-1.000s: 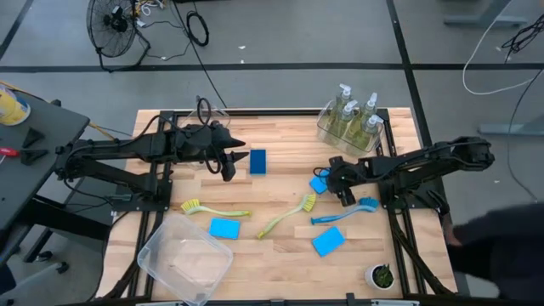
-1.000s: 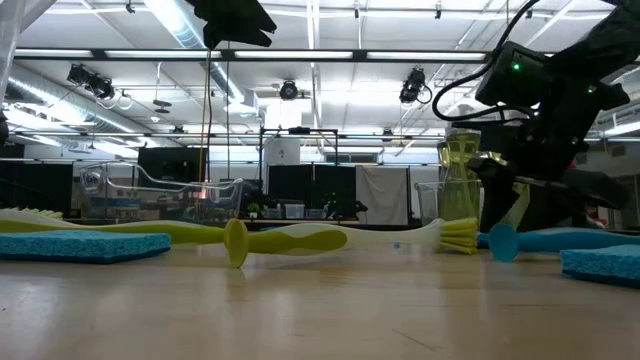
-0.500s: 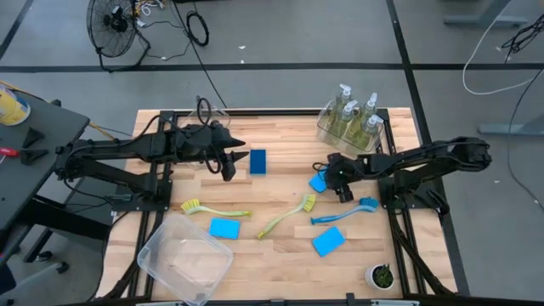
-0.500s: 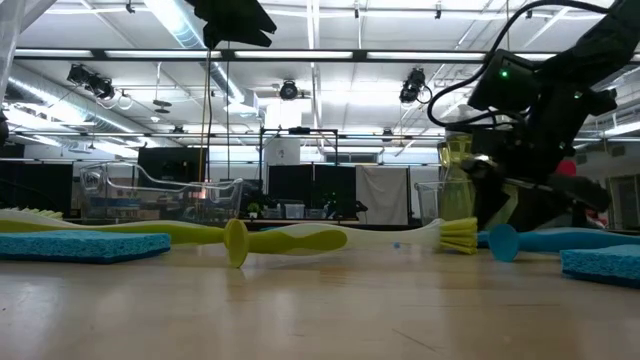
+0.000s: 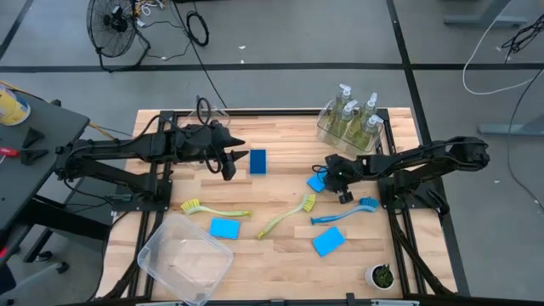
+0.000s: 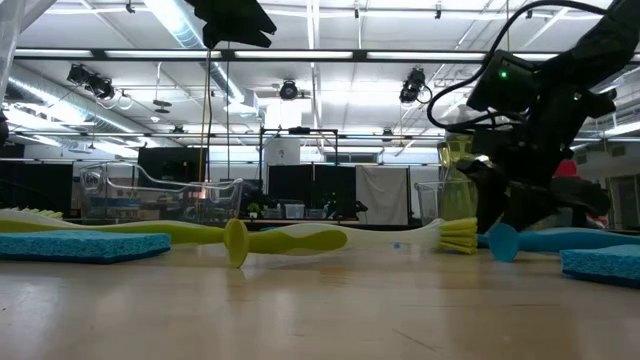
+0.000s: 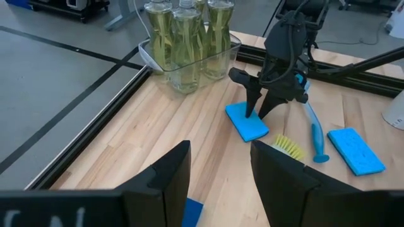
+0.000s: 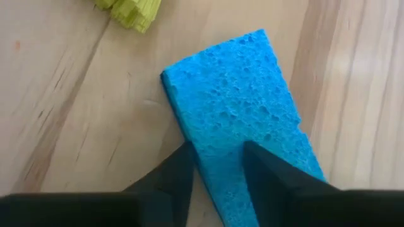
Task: Pick & Place Kitchen Sink Supplies
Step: Put the blue sponge into the left transparent bin
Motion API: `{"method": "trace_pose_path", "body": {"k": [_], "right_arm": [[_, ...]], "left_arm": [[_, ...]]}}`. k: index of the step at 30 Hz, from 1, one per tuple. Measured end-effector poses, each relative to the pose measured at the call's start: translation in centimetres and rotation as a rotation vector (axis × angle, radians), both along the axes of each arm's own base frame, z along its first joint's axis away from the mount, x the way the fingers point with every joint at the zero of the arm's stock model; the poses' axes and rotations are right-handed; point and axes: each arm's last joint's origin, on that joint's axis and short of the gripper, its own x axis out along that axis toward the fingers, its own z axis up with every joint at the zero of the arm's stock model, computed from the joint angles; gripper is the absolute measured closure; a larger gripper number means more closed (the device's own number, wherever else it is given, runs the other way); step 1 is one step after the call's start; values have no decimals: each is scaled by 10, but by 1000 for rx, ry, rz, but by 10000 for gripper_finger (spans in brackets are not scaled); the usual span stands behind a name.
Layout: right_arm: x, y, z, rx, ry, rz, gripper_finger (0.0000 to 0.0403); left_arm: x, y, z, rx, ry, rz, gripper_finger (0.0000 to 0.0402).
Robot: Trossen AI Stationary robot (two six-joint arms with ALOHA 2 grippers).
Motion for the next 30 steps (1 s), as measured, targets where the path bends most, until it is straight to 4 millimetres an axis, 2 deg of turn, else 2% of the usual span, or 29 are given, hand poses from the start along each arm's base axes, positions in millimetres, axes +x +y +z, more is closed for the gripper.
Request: {"method": "trace_pose_path", "body": {"k": [6,11,20,30], "right_arm": [[0,0,0,-13,-1,7,347],[0,0,0,-11,-2,7,394],[4,-2,5,-9,-14,-42,402],[39,-7,50,13,-201,-105,403]], "left_arm": [[0,0,0,5,0,10,230],[0,0,0,5,0,11,230],[1,0,3,7,-37,11,230],[3,1,7,11,-78,11,230]]}}
